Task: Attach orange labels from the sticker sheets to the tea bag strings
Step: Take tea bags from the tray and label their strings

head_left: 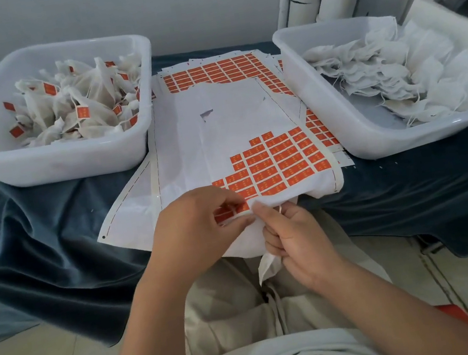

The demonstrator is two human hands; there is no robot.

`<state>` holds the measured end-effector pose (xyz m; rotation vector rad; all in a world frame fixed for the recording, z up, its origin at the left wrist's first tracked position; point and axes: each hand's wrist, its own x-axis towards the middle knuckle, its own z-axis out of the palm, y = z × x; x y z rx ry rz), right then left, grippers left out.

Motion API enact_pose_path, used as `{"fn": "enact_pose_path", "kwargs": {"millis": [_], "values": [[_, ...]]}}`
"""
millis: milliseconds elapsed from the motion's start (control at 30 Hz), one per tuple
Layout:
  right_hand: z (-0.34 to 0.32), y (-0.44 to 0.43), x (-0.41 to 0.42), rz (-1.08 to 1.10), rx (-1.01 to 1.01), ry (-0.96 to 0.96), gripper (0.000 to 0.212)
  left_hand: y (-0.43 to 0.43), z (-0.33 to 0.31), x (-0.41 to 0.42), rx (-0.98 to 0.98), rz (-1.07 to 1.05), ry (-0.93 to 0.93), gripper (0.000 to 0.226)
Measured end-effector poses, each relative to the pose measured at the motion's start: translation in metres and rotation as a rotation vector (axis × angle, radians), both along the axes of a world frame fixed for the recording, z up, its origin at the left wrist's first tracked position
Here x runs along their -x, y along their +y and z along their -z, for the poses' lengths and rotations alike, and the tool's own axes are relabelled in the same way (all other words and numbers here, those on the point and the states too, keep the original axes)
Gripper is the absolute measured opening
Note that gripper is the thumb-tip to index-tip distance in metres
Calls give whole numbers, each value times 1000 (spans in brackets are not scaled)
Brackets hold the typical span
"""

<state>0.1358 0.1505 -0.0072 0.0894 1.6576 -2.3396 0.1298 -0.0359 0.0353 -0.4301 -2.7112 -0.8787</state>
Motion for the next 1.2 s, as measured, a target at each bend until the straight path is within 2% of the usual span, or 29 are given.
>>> {"fn": "enact_pose_path", "kwargs": {"millis": [100,300,400,500,700,767,900,1033,1200], "values": [[-1,0,1,-23,-76,11,25,0,-3,0,-17,8,-4,29],[-2,0,-1,-22,-96,18,29,5,-3,-1,-40,-35,4,12],[-5,0,-2,3,-122,70,29,5,-5,-2,-5,-27,34,12],[-8,-1,-2,36,-178,136,15,3,-7,-2,58,33,55,14],[-14,-1,-4,27,-193,158,19,-1,-16,-2,51,76,-13,21],[-15,-1,-5,6,-208,166,18,-3,-17,-4,63,99,25,18],[-17,-2,-6,-2,-250,164,31,-3,-17,-4,82,89,109,19],[-22,-3,-7,-4,-256,213,17,1,-11,-2,89,52,92,26],[-23,-2,-7,38,-260,189,29,-3,-10,-1,-71,20,-8,27]]}}
